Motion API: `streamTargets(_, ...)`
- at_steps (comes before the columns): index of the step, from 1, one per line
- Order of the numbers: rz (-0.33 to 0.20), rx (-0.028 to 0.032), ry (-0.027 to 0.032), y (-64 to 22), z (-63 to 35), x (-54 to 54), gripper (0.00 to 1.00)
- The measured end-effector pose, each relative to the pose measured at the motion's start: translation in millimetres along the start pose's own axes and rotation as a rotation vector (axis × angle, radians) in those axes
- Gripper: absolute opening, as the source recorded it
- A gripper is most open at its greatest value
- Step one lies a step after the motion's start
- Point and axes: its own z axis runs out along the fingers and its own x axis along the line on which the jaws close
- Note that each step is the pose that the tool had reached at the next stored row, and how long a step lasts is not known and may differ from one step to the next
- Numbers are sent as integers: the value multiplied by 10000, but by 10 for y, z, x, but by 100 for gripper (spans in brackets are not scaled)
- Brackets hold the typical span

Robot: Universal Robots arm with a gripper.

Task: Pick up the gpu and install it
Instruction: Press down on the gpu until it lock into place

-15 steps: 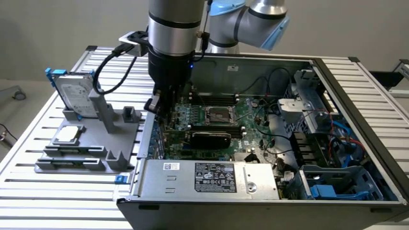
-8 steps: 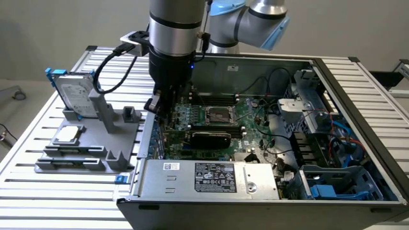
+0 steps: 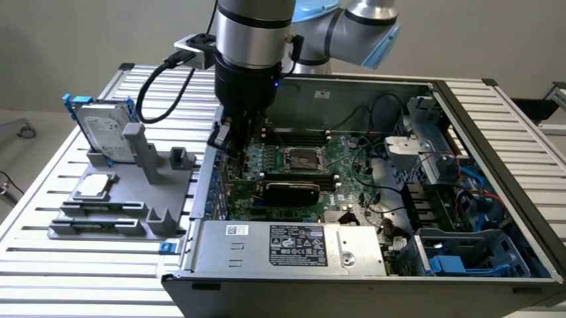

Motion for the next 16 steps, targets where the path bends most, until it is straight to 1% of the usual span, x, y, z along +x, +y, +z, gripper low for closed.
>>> streamTargets(3,-29,3,5,-68,-25,-27,11)
streamTargets(7,-208,25,23,-111,-35,-39,11)
streamTargets(11,-497,81,40,-132,-46,-39,11)
streamTargets(16,-845,155,36,-161,-66,-34,11)
